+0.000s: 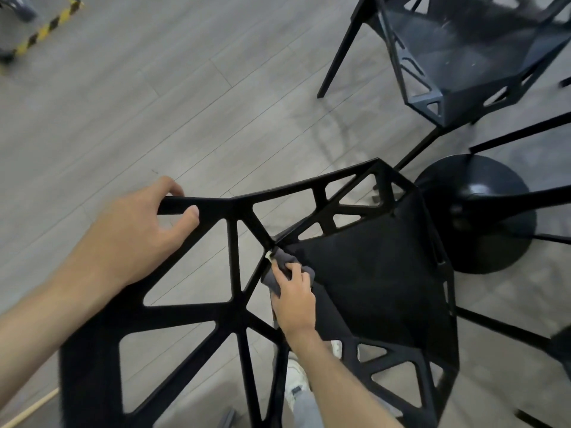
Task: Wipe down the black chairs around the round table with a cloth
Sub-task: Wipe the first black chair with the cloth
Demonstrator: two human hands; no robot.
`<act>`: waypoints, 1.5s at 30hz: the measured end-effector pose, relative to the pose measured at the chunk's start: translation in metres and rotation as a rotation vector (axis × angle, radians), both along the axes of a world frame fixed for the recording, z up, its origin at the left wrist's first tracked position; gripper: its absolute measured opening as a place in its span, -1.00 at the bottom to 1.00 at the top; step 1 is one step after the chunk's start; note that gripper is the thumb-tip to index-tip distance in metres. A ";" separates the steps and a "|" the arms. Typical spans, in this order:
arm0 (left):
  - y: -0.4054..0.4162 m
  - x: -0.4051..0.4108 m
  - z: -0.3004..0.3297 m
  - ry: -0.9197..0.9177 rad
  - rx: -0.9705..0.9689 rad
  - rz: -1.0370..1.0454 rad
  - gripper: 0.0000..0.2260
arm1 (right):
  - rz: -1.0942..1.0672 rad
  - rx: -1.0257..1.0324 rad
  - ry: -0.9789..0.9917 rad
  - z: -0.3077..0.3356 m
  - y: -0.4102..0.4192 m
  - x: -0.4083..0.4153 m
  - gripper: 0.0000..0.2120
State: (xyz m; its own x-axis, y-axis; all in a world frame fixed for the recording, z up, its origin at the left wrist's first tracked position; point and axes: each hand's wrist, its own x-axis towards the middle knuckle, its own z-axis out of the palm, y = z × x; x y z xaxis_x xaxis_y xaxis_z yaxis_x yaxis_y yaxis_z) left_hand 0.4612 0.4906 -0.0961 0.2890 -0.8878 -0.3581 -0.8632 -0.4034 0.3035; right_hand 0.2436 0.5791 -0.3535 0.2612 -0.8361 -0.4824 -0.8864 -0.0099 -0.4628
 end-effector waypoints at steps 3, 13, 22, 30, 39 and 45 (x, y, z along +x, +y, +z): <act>-0.002 -0.004 0.004 0.001 0.028 0.015 -0.84 | 0.209 -0.002 0.009 0.002 0.015 -0.046 -0.42; 0.000 -0.001 0.005 0.041 -0.001 -0.028 -0.70 | 0.030 0.021 0.344 0.049 0.063 -0.195 -0.64; 0.070 -0.001 0.029 0.186 -0.071 -0.013 -0.45 | -0.824 0.202 -0.211 0.186 0.149 -0.210 -0.78; 0.144 -0.019 0.039 0.243 -0.341 0.155 -0.49 | -1.500 0.565 -0.576 0.217 0.230 -0.113 -0.83; 0.142 -0.015 0.024 0.279 -0.428 0.269 -0.60 | -1.866 0.871 -0.891 0.220 0.227 -0.019 -0.69; 0.142 -0.010 0.014 0.287 -0.458 0.331 -0.61 | -1.910 0.872 -0.987 0.224 0.212 -0.005 -0.80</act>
State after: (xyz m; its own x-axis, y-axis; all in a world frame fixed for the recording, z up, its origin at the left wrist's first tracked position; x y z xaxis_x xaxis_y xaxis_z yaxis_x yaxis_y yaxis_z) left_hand 0.4509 0.6331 -0.0817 0.5232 -0.8496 -0.0667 -0.5736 -0.4090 0.7097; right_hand 0.2387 0.7909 -0.1297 0.0061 -0.0637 -0.9980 0.7749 0.6311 -0.0355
